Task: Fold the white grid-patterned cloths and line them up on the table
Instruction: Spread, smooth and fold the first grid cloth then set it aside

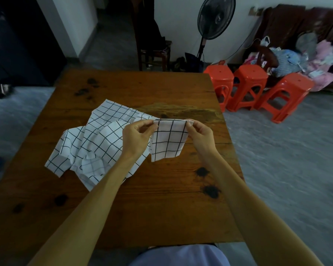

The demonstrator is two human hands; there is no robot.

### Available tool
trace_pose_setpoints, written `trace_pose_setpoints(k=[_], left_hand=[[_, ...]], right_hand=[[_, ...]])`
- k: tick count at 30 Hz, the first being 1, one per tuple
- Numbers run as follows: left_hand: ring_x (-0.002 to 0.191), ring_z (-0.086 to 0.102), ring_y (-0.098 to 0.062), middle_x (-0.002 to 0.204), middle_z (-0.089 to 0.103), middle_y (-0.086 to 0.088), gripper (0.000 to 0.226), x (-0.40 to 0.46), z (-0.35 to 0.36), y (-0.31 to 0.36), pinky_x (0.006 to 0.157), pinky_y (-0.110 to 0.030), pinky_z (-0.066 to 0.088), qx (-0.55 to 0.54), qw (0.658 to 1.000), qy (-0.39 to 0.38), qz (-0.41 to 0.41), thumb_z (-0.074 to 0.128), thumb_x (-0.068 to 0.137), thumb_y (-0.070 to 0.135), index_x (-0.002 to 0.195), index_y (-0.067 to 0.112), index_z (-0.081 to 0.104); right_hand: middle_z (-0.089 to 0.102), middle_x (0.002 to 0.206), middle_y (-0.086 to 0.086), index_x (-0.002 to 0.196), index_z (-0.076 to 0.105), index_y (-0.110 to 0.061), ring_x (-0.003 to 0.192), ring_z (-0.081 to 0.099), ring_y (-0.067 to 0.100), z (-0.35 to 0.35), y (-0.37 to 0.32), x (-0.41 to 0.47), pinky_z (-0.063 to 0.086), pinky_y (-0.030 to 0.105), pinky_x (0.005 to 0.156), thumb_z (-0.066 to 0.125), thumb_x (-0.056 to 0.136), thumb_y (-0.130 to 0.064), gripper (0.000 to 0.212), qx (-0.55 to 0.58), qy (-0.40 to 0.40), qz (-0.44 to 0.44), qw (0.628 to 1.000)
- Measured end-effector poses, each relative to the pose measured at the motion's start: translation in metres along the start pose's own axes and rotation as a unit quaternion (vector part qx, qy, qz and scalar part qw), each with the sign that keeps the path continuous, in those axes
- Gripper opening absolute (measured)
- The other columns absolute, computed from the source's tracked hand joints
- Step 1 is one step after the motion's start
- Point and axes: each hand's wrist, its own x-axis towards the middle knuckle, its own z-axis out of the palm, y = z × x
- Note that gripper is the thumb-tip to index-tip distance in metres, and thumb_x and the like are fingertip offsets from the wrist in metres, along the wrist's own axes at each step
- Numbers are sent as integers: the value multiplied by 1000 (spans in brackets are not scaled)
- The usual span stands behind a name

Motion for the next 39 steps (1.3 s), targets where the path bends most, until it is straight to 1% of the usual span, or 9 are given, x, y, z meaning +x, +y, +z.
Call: trace_pose_setpoints(k=[6, 9, 16, 21, 26, 30, 34, 36, 39], left_hand=[[86, 66, -9, 93, 69, 2, 28, 4, 2, 0, 79, -20, 54, 9, 1000, -19, -2, 67, 87, 18, 115, 14, 66], [85, 65, -12, 89, 69, 2, 15, 5, 3, 1, 77, -23, 54, 21, 999, -34, 10, 65, 88, 17, 103, 17, 69], [88, 65, -11, 91, 69, 2, 10, 9, 4, -2, 81, -19, 51, 42, 999, -30, 8, 64, 90, 22, 96, 16, 68], [78, 66, -7, 83, 70, 1, 9, 7, 6, -1, 71, -16, 53, 17, 1000, -1, 7, 65, 89, 20, 95, 14, 67], [83, 67, -10, 87, 69, 1, 16, 10, 1, -6, 75, -22, 54, 16, 999, 23, -16, 64, 90, 20, 102, 11, 67], [76, 65, -2, 83, 69, 6, 11, 13, 6, 1, 70, -15, 51, 9, 1000, 17, -14, 65, 89, 18, 99, 14, 67], [75, 65, 0, 84, 69, 5, 12, 13, 7, 2, 70, -15, 52, 9, 1000, 21, -11, 66, 89, 19, 99, 13, 68], [77, 66, 0, 83, 69, 7, 11, 11, 7, 2, 72, -16, 53, 6, 1000, 26, -13, 66, 89, 20, 99, 16, 67], [78, 67, -2, 83, 70, 7, 10, 8, 7, 3, 73, -18, 54, -8, 999, 26, -23, 66, 89, 20, 98, 19, 67]], right_hand=[[74, 94, -6, 102, 73, -15, 91, 67, 6, -1, -2, 0, 53, 23, 79, 54, 99, -19, 19, 2, 0, 0, 1000], [74, 92, -10, 97, 73, -19, 90, 67, 3, -2, -4, -1, 52, 20, 76, 53, 99, -18, 20, 4, -1, 0, 1000], [74, 104, -6, 94, 75, -23, 103, 66, 11, -7, -3, 2, 53, 38, 93, 58, 97, -25, 18, -19, -3, -8, 1000], [75, 90, -5, 101, 74, -18, 87, 70, 7, -12, -6, 0, 57, 26, 78, 63, 94, -22, 14, -19, 20, -10, 1000], [75, 86, -2, 100, 72, -14, 81, 70, 9, -20, -8, 4, 56, 25, 78, 60, 96, -24, 17, -68, 37, -26, 997], [72, 91, -5, 114, 68, -16, 81, 66, 1, -17, -7, 1, 53, 21, 75, 57, 97, -30, 25, -47, 26, -9, 999], [72, 102, -6, 113, 70, -11, 87, 64, -3, -10, -13, -5, 49, 13, 74, 52, 95, -10, 26, -3, -21, 1, 1000], [73, 96, -10, 108, 72, -10, 87, 64, -3, -7, -16, -7, 49, 14, 75, 49, 93, -3, 28, 4, -33, -3, 999], [72, 76, -13, 93, 73, -12, 73, 64, -4, -5, -15, -9, 47, 13, 67, 53, 98, -15, 21, -42, -25, -26, 998]])
